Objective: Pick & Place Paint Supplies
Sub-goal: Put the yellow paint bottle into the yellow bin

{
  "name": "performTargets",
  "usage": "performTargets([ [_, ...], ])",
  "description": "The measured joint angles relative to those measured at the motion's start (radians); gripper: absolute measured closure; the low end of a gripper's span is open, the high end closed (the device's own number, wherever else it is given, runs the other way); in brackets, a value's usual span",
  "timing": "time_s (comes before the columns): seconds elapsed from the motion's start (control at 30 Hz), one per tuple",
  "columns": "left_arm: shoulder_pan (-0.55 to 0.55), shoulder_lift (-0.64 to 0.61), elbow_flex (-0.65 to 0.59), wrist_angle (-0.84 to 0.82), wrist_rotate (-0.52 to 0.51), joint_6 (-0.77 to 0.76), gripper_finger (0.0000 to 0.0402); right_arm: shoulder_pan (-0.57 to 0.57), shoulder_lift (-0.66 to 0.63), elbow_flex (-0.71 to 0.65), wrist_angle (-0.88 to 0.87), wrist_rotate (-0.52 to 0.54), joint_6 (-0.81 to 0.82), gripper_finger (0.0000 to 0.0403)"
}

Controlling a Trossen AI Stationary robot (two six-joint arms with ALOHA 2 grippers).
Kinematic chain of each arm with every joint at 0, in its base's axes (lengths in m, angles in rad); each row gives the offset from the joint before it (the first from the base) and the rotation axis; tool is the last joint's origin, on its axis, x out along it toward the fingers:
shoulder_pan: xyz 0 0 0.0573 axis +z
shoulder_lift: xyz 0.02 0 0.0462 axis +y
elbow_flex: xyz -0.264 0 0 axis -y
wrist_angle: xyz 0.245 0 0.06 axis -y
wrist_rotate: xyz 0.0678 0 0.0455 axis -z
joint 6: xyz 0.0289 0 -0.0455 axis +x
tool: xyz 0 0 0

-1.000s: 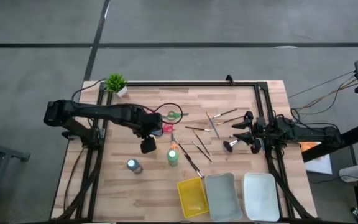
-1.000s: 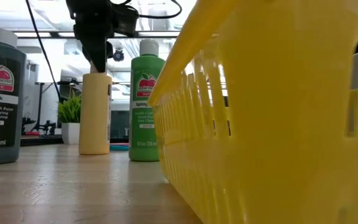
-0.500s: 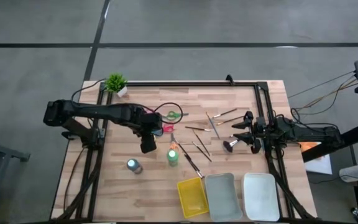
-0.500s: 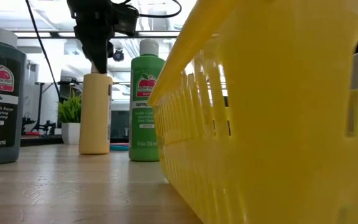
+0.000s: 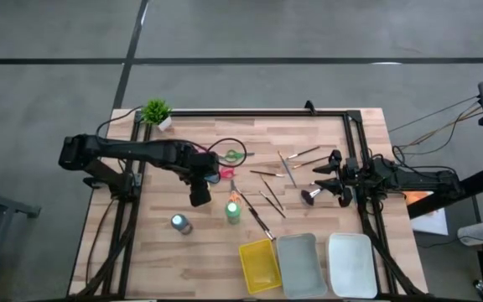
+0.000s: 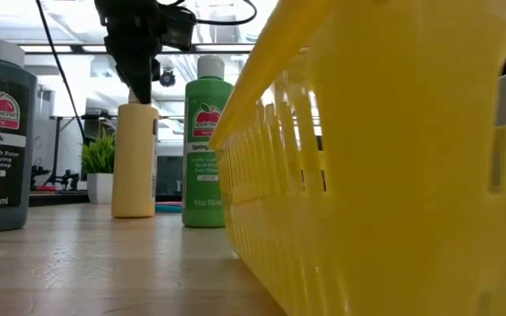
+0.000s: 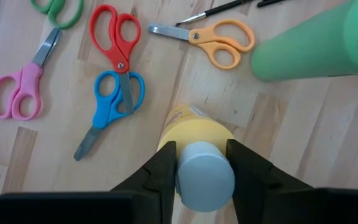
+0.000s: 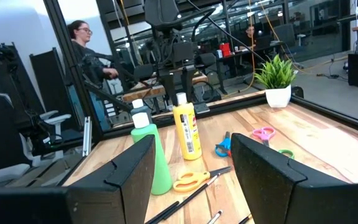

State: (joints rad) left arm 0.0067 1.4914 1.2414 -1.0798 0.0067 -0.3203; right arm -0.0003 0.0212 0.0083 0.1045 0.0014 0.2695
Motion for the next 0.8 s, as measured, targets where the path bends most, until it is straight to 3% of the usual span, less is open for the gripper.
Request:
performTargets([
  [0.37, -0.045, -0.021, 0.107, -0.043, 0.007, -0.144, 0.0292, 0.000, 0.000, 0.000, 0.000, 0.000, 0.000, 0.0196],
  [0.8, -0.280, -0.022, 0.291, -0.103, -0.120, -0.410, 0.0292, 0.000, 0.000, 0.000, 0.000, 0.000, 0.000, 0.0196],
])
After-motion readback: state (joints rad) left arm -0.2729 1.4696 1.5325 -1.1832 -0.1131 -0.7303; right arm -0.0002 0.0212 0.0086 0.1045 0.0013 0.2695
